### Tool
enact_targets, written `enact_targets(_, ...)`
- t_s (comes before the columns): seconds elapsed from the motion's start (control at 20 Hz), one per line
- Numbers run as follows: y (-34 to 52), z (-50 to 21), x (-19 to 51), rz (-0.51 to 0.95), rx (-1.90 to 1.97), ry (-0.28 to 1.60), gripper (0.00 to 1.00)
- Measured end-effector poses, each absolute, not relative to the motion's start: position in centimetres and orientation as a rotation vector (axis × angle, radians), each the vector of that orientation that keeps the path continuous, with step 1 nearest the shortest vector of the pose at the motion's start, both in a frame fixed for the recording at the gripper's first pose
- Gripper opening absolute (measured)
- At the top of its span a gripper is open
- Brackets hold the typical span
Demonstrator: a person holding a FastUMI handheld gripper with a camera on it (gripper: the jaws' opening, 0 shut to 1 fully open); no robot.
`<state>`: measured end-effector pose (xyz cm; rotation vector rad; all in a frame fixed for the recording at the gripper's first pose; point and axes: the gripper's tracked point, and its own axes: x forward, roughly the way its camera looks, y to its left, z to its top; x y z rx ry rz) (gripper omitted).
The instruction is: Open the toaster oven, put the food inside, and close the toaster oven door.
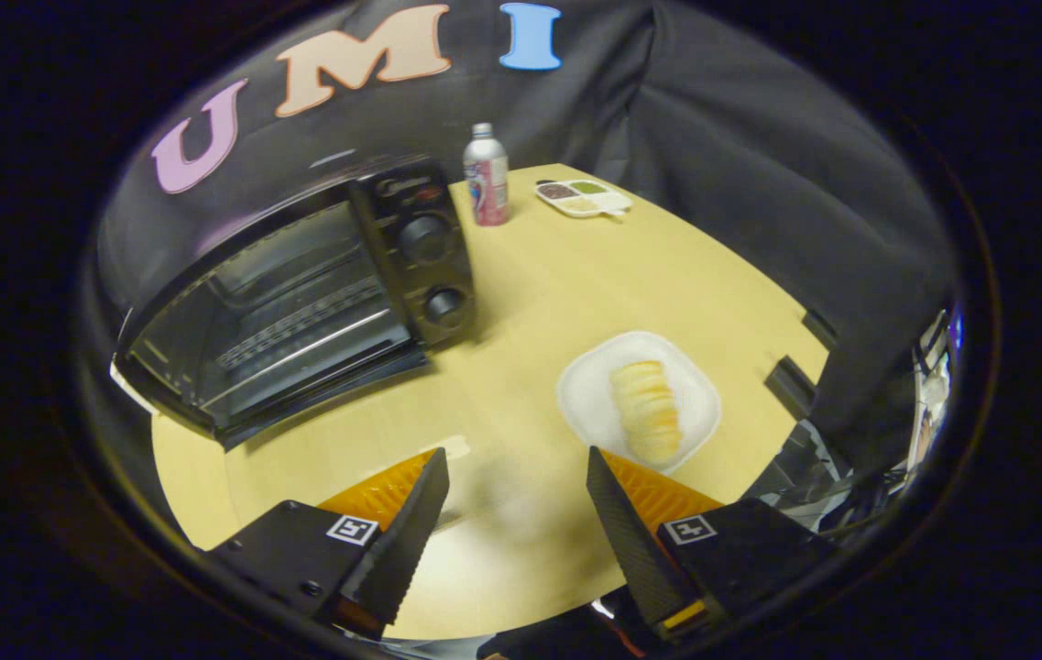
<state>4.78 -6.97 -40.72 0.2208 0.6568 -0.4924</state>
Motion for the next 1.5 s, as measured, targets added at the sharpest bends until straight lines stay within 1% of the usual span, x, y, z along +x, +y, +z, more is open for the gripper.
enact_targets(0.2, -12.5, -41.5, 4.2, -0.553, 0.257, 0.659, 0.95)
enact_targets(0.35, -15.2, -42.7, 3.8, -0.577, 0.286, 0.672, 0.94)
enact_targets(0.7, -17.5, -45.4, 4.2, -0.568, 0.347, 0.722, 0.9)
enact_targets(1.0, -17.7, -46.4, 4.6, -0.539, 0.338, 0.749, 0.9)
enact_targets(1.2, -16.8, -47.3, 4.9, -0.532, 0.346, 0.769, 0.67)
enact_targets(1.5, -16.1, -47.0, 5.3, -0.534, 0.33, 0.775, 0.46)
